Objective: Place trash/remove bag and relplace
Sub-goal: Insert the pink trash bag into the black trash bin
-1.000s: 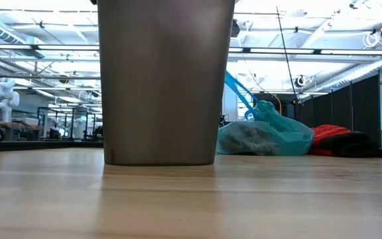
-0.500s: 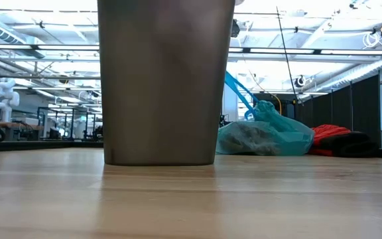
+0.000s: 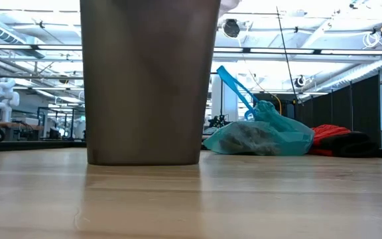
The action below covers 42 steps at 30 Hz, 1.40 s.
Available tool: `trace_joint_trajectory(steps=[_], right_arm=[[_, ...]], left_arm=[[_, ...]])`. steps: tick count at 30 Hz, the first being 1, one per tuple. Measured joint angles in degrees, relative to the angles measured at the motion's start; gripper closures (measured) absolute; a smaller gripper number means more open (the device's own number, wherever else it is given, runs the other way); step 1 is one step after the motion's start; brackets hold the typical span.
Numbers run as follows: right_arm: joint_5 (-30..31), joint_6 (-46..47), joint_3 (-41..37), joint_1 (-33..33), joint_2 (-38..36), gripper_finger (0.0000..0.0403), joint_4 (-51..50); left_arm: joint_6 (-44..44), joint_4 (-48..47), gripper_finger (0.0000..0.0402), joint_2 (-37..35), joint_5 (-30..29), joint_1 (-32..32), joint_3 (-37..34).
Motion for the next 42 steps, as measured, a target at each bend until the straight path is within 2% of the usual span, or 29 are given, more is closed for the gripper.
trace_joint_trajectory(steps=[8,17,21,27,29,31,35,39,42], right_arm=[[-4.78,1.65,0.0,-3.32,0.0,0.0403,-0.59],[-18.01,0.35,-0.02,-7.36,0.55,0.0403,1.46],[-24.44,-2.19,-0.02,-8.94,1.1,0.0403,3.46],[-27.87,-6.49,-0.02,-9.25,1.16,0.0403,4.85],[-27.97,-7.76,-0.02,-8.99,1.2,0.0403,5.49],[-28.65,-8.87,-0.02,-8.79,1.19,0.0403,6.52],[-30.99,-9.25,-0.02,-8.68,1.18,0.0403,6.33],[-31.01,-9.41,-0.02,-8.39,1.18,0.0403,5.34],[-31.01,-9.43,-0.02,-8.31,1.18,0.0403,4.4]], left_arm=[[3.41,-0.26,0.0402,-5.37,-4.67,-5.55,4.7],[3.25,-2.03,0.0402,-9.54,-8.55,-8.92,5.18],[2.9,-3.36,0.0402,-9.59,-13.03,-10.08,5.18],[-7.48,-14.73,0.0402,-8.92,-14.03,-6.71,3.69],[-6.07,-13.64,0.0402,-8.12,-12.93,-5.33,3.28],[-0.15,-8.96,0.0402,-7.78,-11.13,-3.71,3.28],[12.48,-0.39,0.0402,-7.69,-3.35,0.02,3.32],[14.94,-0.61,0.0402,-7.71,1.28,3.7,3.32],[15.51,2.77,0.0402,-7.73,5.96,4.96,1.25]])
